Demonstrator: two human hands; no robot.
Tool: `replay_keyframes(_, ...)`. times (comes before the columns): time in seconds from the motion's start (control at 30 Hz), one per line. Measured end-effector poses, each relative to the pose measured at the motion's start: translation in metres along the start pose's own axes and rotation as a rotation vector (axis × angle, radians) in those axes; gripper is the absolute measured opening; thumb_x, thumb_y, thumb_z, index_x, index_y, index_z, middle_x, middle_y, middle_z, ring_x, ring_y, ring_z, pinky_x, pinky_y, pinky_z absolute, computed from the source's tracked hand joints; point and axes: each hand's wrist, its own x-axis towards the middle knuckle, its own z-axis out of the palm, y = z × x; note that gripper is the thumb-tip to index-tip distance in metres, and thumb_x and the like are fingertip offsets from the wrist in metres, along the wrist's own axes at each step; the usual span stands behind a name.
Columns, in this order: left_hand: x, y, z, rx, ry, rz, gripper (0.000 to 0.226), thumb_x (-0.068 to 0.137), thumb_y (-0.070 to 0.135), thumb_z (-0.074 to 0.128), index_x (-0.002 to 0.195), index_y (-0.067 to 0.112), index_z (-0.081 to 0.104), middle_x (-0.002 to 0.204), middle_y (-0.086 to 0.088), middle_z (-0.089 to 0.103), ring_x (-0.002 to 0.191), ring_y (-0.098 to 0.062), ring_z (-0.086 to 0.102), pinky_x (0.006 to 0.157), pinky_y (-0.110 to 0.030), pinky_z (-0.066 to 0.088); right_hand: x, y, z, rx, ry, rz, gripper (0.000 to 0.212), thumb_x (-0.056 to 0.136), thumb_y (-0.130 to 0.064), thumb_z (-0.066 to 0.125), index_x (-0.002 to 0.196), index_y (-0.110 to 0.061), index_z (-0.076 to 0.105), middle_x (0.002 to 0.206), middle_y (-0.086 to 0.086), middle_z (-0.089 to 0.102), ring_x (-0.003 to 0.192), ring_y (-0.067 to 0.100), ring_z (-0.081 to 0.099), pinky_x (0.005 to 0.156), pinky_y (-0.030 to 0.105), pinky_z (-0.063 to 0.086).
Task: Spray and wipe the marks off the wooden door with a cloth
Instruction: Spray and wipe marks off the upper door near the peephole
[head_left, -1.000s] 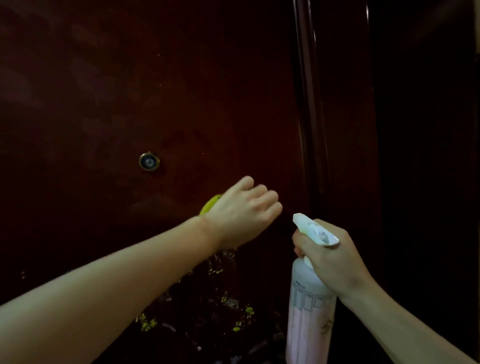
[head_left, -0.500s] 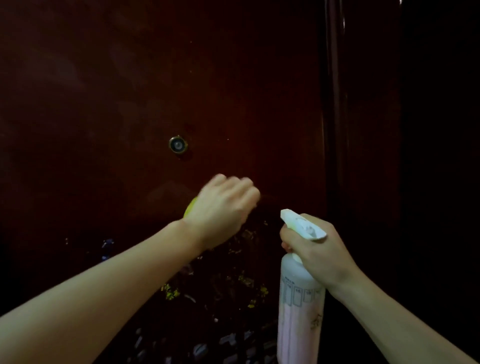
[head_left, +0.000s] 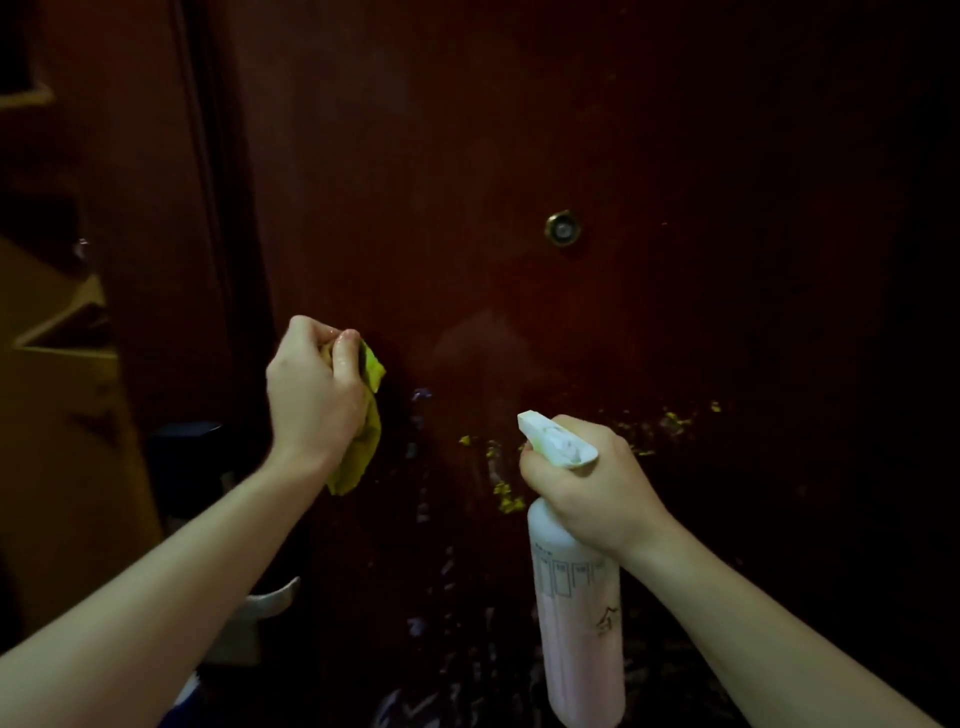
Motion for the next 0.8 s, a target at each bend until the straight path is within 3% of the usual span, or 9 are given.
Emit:
replay_keyframes(0.13,-0.002,-0.031,-0.019,0.083,-0.023,-0.018,0.014,0.097,0.022,0.054,0.089,0.01,0.054,0.084,-0.002,0.057,0.078,-0.019,0.056,0.069,-0.035,0.046,0.006,-0.009,0.03,-0.011,-0.027,-0.021,0.043,0.08,-0.013,0.059,0.049,-0.021,0.031,0.049,-0.01,0.035,0.047,0.007,0.033,0.047,0.029,0.029)
replay_keyframes(0.2,-0.003,-0.04,-0.024,0.117,-0.036,-0.015,0.014,0.097,0.023,0.053,0.089,0.012,0.053,0.083,0.001,0.055,0.077,-0.018,0.055,0.071,-0.039,0.048,0.008,-0.012,0.04,0.007,-0.057,-0.015,0.04,0.08,-0.016,0.06,0.051,-0.021,0.033,0.049,-0.011,0.035,0.046,0.005,0.033,0.045,0.024,0.028)
replay_keyframes(0.33,-0.004,-0.053,-0.027,0.12,-0.052,-0.028,0.013,0.098,0.023,0.052,0.088,0.015,0.052,0.082,0.007,0.053,0.075,-0.012,0.053,0.067,-0.032,0.044,0.01,-0.018,0.055,-0.002,-0.082,-0.018,0.026,0.082,-0.023,0.062,0.062,-0.012,0.049,0.056,-0.01,0.046,0.05,0.002,0.043,0.048,0.018,0.036)
replay_keyframes(0.47,-0.003,-0.061,-0.028,0.11,-0.059,-0.036,0.013,0.098,0.022,0.051,0.086,0.016,0.051,0.08,0.009,0.051,0.073,-0.004,0.05,0.062,-0.022,0.037,0.011,-0.023,0.069,-0.004,-0.02,-0.033,0.04,0.081,-0.018,0.06,0.051,-0.022,0.035,0.048,-0.011,0.037,0.045,0.004,0.035,0.049,0.029,0.031)
replay_keyframes(0.6,-0.001,-0.062,-0.031,0.09,-0.054,-0.028,0.014,0.098,0.021,0.052,0.085,0.015,0.05,0.08,0.005,0.052,0.071,-0.005,0.05,0.06,-0.021,0.038,0.01,-0.026,0.073,-0.031,-0.006,-0.024,0.033,0.076,-0.027,0.056,0.049,-0.027,0.038,0.045,-0.012,0.038,0.044,0.005,0.036,0.046,0.025,0.029)
replay_keyframes(0.7,0.001,-0.062,-0.031,0.062,-0.048,-0.036,0.014,0.098,0.021,0.052,0.086,0.014,0.051,0.081,0.003,0.053,0.072,-0.007,0.05,0.062,-0.024,0.041,0.009,-0.027,0.072,-0.021,0.002,-0.012,0.035,0.078,-0.028,0.058,0.052,-0.024,0.035,0.049,-0.012,0.04,0.046,0.003,0.036,0.045,0.022,0.031)
replay_keyframes(0.8,0.003,-0.061,-0.028,0.039,-0.037,-0.035,0.013,0.098,0.02,0.051,0.086,0.014,0.05,0.08,0.004,0.052,0.071,-0.006,0.05,0.063,-0.024,0.039,0.008,-0.029,0.072,-0.022,0.025,-0.007,0.03,0.077,-0.024,0.056,0.056,-0.011,0.041,0.051,-0.006,0.043,0.048,0.007,0.039,0.049,0.032,0.035)
